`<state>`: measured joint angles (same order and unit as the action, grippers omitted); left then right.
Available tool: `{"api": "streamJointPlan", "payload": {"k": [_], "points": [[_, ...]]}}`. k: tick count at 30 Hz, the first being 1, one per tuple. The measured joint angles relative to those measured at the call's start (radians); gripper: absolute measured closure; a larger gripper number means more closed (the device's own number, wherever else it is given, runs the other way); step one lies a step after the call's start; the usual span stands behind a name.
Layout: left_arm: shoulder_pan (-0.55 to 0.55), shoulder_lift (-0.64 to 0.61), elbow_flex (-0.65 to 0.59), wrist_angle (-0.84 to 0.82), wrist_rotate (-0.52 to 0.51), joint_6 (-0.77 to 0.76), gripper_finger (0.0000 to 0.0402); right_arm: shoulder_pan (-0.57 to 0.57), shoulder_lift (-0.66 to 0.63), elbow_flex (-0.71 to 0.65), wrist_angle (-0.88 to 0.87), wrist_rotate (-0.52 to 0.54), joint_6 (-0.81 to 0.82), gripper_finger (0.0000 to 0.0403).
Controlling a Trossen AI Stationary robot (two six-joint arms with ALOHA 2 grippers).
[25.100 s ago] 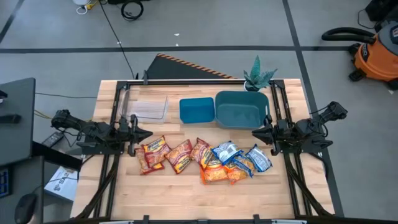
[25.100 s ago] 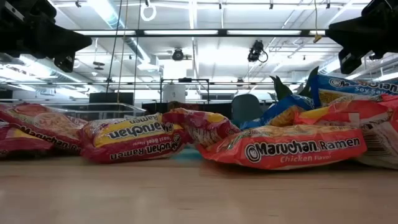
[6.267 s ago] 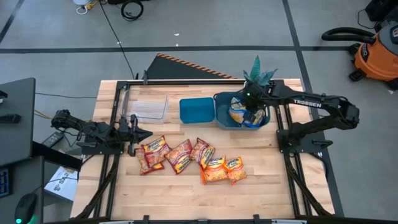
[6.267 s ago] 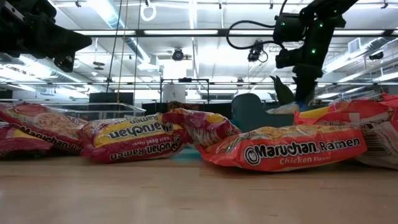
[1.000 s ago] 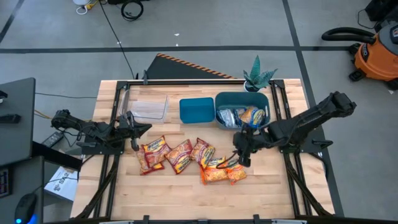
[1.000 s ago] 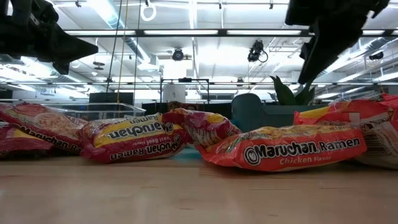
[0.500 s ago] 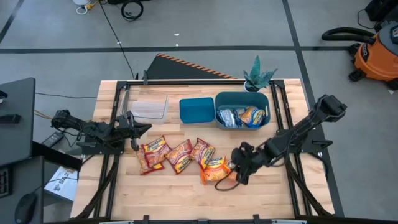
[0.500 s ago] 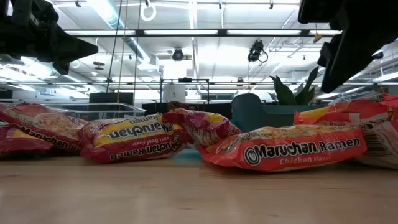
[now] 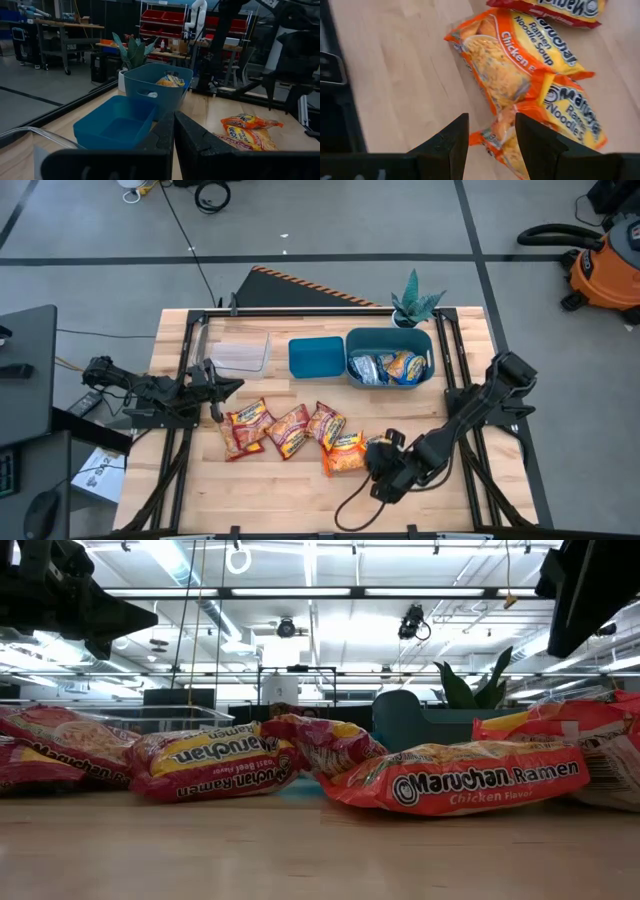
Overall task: Sort Maruchan noodles
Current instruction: Put the orange noodle pack into the blue bin
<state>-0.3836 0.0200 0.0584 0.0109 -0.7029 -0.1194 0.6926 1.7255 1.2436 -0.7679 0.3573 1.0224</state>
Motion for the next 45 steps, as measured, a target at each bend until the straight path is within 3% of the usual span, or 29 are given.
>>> {"api": "streamJointPlan", "payload": {"k": [5,11,16,26,34,38,45], "points": [[0.0,0.0,0.0,0.0,0.0,0.0,0.0386,0.005,0.044,0.02,-0.015,0.035,-0.012,0.023],[0.0,0.0,0.0,0.0,0.0,0.0,0.0386,-0.03,0.057,0.02,0.012,0.042,-0.155,0.0208],[0.0,0.0,0.0,0.0,0.0,0.0,0.0386,-0.011,0.056,0.02,-0.069,0.031,-0.147,0.0201],[0.0,0.0,0.0,0.0,0.0,0.0,0.0386,0.144,0.055,0.02,-0.084,0.205,-0.134,0.0202],[0.0,0.0,0.0,0.0,0.0,0.0,0.0386,0.177,0.055,0.018,-0.082,0.275,-0.262,0.0199],[0.0,0.0,0.0,0.0,0.0,0.0,0.0386,0.169,0.055,-0.025,-0.042,0.256,-0.285,0.0178],[0.0,0.0,0.0,0.0,0.0,-0.001,0.0386,0.171,0.055,-0.151,0.172,0.21,-0.346,0.0137]]}}
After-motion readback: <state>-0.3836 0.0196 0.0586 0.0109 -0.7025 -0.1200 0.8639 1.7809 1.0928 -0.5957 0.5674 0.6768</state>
